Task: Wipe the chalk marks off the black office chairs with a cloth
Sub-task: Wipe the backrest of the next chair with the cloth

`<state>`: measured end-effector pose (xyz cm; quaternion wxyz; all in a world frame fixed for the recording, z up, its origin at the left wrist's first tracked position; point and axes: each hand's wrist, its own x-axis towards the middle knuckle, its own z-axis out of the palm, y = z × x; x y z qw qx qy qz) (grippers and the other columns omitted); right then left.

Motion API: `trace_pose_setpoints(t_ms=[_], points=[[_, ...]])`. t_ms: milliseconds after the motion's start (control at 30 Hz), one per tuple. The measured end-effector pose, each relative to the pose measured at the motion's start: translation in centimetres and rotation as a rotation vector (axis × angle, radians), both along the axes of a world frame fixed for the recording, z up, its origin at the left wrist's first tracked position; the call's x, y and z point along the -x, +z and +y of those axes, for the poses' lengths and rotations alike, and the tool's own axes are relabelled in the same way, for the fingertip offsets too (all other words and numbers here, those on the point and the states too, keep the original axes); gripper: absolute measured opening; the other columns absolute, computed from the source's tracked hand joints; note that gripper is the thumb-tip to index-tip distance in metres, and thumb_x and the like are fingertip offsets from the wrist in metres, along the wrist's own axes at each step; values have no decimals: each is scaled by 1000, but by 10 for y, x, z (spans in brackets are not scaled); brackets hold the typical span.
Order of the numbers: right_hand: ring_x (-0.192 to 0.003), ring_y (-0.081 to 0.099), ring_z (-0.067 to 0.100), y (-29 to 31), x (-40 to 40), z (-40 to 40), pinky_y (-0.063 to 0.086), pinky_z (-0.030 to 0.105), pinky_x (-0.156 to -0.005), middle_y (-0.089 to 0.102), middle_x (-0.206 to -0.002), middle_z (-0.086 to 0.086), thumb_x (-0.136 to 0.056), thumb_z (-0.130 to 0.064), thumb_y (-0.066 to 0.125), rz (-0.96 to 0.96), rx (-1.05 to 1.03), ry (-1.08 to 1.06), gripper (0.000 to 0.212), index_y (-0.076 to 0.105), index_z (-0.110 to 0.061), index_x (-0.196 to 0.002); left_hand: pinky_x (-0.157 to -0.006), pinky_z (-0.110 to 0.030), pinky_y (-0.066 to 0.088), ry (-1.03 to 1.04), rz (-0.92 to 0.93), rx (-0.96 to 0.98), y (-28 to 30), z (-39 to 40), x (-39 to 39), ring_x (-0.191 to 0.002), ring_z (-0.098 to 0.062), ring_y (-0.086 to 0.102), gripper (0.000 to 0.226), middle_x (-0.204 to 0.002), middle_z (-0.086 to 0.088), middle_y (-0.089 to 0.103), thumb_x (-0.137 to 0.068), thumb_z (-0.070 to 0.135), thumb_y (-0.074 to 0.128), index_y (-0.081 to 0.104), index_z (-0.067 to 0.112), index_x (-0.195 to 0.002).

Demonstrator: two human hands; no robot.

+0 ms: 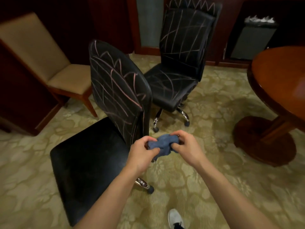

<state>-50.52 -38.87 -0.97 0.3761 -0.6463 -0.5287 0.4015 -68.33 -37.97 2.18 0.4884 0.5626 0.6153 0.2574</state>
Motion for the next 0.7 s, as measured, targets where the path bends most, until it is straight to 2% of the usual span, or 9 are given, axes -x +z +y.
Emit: trace_pose_setpoints(t_ms=[67, 133, 233, 333, 400, 533, 700], points=[[-84, 69, 7, 10, -5, 13, 59, 41, -77, 73, -88, -11, -80, -7, 65, -15, -58, 19, 34, 66, -37, -96, -62, -25, 55, 33, 29, -108, 15, 4, -3, -77, -11, 66, 19, -85, 2, 71, -84, 13, 72, 69, 26, -97], [-85, 68, 7, 24, -7, 27, 58, 36, -76, 71, -91, -14, -81, -6, 65, 17, -131, 34, 34, 66, -36, -97, -59, -22, 52, 68, 44, -224, 28, 8, -8, -75, -7, 64, 17, -82, 4, 69, -86, 14, 70, 68, 27, -96], [-89, 67, 5, 51, -6, 54, 55, 26, -75, 70, -93, -15, -81, -1, 62, 121, -216, 36, 39, 64, -37, -96, -73, -25, 55, 157, 70, -416, 42, 21, -18, -85, -1, 64, 18, -91, 11, 68, -87, 18, 70, 66, 29, -101], [-94, 68, 13, 71, -1, 80, 57, 32, -78, 71, -98, -7, -78, -6, 59, 214, -274, 68, 37, 64, -36, -99, -84, -34, 55, 298, 87, -547, 52, 33, -32, -95, -2, 62, 21, -98, 13, 66, -87, 20, 69, 65, 27, -106], [-98, 68, 14, 81, 4, 94, 58, 33, -82, 71, -103, -2, -81, -3, 57, 253, -292, 104, 36, 65, -29, -105, -85, -37, 54, 370, 85, -586, 59, 36, -38, -96, -4, 61, 20, -99, 13, 64, -88, 21, 67, 64, 27, -107], [-92, 64, 6, 91, 11, 107, 52, 20, -75, 68, -104, 4, -94, -11, 58, 335, -223, 140, 16, 65, -16, -107, -86, -37, 54, 423, 73, -579, 64, 42, -36, -95, -2, 59, 19, -99, 13, 63, -90, 20, 66, 63, 27, -107], [-89, 62, 5, 94, 21, 110, 53, 22, -70, 65, -99, -4, -91, -14, 63, 230, -195, 204, 15, 63, -21, -105, -80, -36, 57, 465, 4, -485, 57, 30, -27, -88, 0, 63, 19, -94, 15, 66, -91, 21, 67, 61, 33, -105]])
